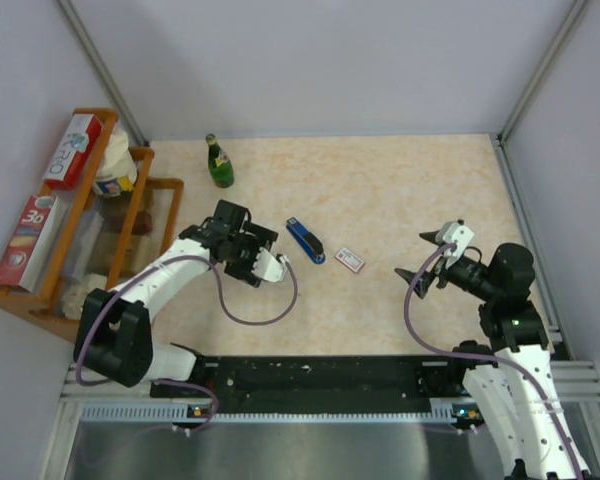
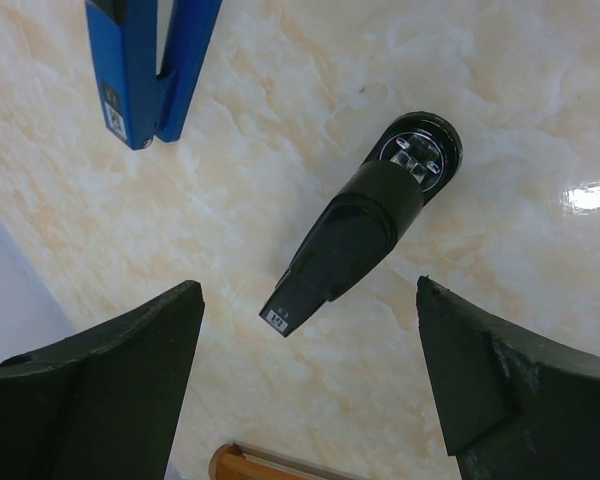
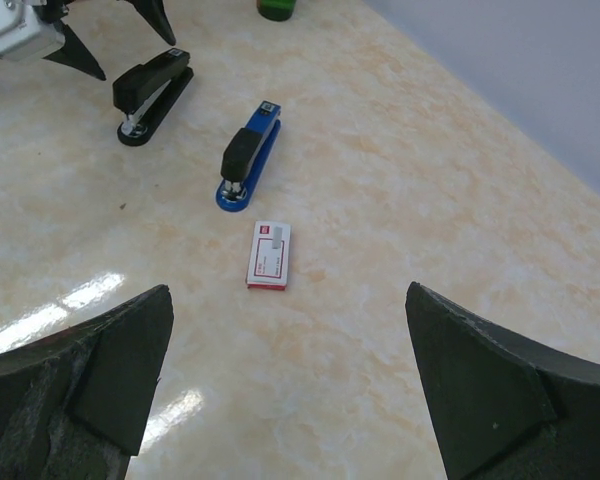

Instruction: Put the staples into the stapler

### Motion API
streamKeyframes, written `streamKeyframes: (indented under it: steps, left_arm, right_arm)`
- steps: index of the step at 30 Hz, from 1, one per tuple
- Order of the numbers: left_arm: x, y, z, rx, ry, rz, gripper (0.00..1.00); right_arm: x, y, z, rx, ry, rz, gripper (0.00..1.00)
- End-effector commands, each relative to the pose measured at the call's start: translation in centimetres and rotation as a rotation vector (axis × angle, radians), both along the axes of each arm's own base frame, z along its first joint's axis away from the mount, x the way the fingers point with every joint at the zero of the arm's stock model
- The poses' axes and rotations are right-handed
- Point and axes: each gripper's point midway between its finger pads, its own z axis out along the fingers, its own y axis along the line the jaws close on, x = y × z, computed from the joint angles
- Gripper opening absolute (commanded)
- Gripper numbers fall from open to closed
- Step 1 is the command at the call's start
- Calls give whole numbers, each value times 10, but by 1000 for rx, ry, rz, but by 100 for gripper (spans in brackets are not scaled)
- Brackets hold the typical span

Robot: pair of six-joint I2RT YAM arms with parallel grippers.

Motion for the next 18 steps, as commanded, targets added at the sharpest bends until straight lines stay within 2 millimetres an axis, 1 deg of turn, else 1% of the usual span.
streamKeyframes:
  steps: [1, 2, 4, 5, 9, 15, 18]
  left_arm:
    - [12, -11, 1, 25, -38, -85, 90]
    - [12, -12, -6, 36, -23, -93, 88]
    - [11, -13, -12, 44, -5, -99, 86]
    - [10, -14, -14, 50, 2, -106, 84]
    - [6, -20, -21, 42, 24, -134, 78]
    - [2, -22, -35, 62, 58, -150, 57]
    - [-1, -23, -41, 77, 82, -159, 53]
  right_arm:
    - [5, -2, 0, -13, -20, 2, 99]
    - [5, -2, 0, -13, -20, 2, 99]
    - [6, -2, -2, -14, -12, 0, 99]
    - [6, -1, -2, -14, -12, 3, 99]
    - [7, -1, -3, -14, -7, 3, 99]
    - [9, -1, -7, -12, 9, 4, 99]
    - [8, 0, -7, -10, 10, 9, 99]
